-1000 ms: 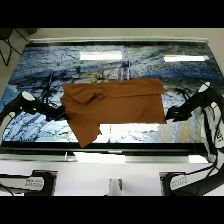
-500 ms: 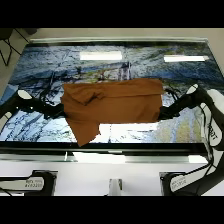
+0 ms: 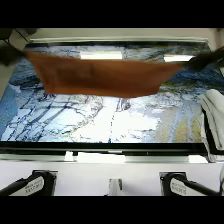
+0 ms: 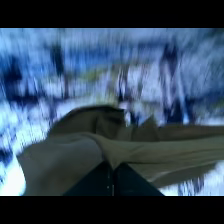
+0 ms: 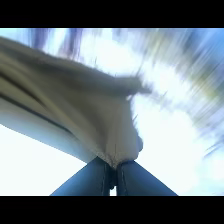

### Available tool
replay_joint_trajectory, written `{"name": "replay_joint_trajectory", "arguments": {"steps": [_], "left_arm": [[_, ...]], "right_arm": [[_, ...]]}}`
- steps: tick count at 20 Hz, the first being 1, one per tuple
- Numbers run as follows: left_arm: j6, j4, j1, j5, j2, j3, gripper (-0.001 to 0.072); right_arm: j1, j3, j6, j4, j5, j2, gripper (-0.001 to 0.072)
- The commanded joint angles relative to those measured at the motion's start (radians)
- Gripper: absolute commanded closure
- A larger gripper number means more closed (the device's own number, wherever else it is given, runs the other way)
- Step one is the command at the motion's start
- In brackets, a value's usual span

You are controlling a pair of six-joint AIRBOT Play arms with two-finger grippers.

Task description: Fold the shirts.

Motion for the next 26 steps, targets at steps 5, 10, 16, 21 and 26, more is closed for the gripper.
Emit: {"name": "replay_joint_trajectory", "arguments": {"steps": [5, 10, 16, 21, 26], "left_arm": [[-0.08, 0.097, 0.004, 0.113, 0.32, 0.396, 0.0673], [-0.102, 0.156, 0.003, 0.044, 0.381, 0.288, 0.0675], [-0.091, 0.167, 0.003, -0.06, 0.26, 0.288, 0.0675], [-0.06, 0.178, 0.003, -0.259, -0.033, 0.214, 0.0674], [-0.061, 0.178, -0.042, -0.232, -0.318, -0.01, 0.0673]], "right_arm": [[0.0, 0.224, 0.005, -0.208, -0.115, 0.493, 0.0688], [0.0, 0.224, 0.005, -0.309, 0.003, 0.513, 0.0687], [0.0, 0.224, 0.014, -0.309, 0.098, 0.423, 0.0687], [0.0, 0.223, 0.011, -0.277, 0.351, 0.084, 0.0688], [0.036, 0.223, 0.026, -0.272, 0.327, -0.352, 0.0688]]}}
